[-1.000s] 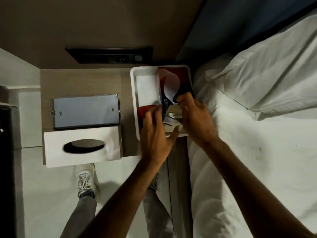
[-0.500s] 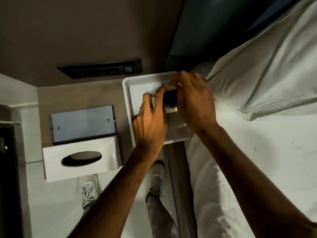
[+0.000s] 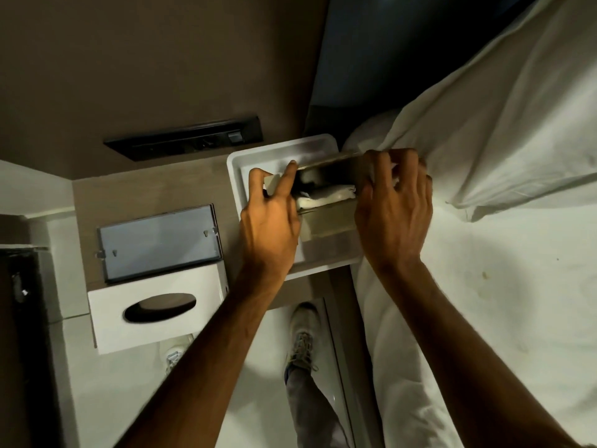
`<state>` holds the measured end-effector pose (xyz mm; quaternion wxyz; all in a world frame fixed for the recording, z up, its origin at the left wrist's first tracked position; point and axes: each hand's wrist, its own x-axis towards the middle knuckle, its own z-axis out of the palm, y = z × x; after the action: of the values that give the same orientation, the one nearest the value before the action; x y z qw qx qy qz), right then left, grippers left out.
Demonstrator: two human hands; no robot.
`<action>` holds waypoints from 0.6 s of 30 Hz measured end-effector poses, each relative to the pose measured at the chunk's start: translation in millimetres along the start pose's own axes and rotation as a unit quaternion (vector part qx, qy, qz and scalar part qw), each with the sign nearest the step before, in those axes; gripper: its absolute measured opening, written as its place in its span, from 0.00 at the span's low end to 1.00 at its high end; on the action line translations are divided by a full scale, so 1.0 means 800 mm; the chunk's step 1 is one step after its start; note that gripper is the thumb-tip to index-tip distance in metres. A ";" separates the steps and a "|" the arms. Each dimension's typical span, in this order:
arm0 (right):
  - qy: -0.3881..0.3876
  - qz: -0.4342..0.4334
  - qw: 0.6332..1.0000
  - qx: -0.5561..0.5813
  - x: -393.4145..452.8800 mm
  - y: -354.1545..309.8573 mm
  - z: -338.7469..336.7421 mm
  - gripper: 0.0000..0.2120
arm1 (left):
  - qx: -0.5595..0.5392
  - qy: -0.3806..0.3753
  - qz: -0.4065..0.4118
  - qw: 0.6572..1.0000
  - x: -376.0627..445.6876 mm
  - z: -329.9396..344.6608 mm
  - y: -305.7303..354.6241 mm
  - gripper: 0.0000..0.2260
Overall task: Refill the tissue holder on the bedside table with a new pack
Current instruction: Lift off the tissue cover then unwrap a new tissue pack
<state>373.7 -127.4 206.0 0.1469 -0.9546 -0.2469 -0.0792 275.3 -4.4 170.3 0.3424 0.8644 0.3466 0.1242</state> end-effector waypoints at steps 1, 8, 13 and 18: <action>0.005 0.016 1.000 0.009 0.001 0.001 -0.001 0.18 | 0.000 -0.002 0.002 1.000 0.001 -0.001 -0.002 0.21; -0.035 0.042 0.997 0.055 -0.003 0.003 -0.004 0.12 | -0.010 -0.017 0.003 1.000 0.001 -0.008 -0.009 0.22; -0.154 -0.177 0.970 0.069 -0.034 -0.025 0.008 0.18 | -0.045 -0.013 0.009 0.999 -0.003 -0.006 -0.004 0.22; -0.339 -0.196 0.919 -0.035 -0.015 -0.004 0.034 0.40 | 0.008 -0.001 0.017 1.000 -0.003 -0.005 0.000 0.19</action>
<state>363.7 -121.6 178.6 0.0028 -0.8611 -0.4615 0.2132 272.1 -4.0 173.4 0.3340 0.8730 0.3322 0.1263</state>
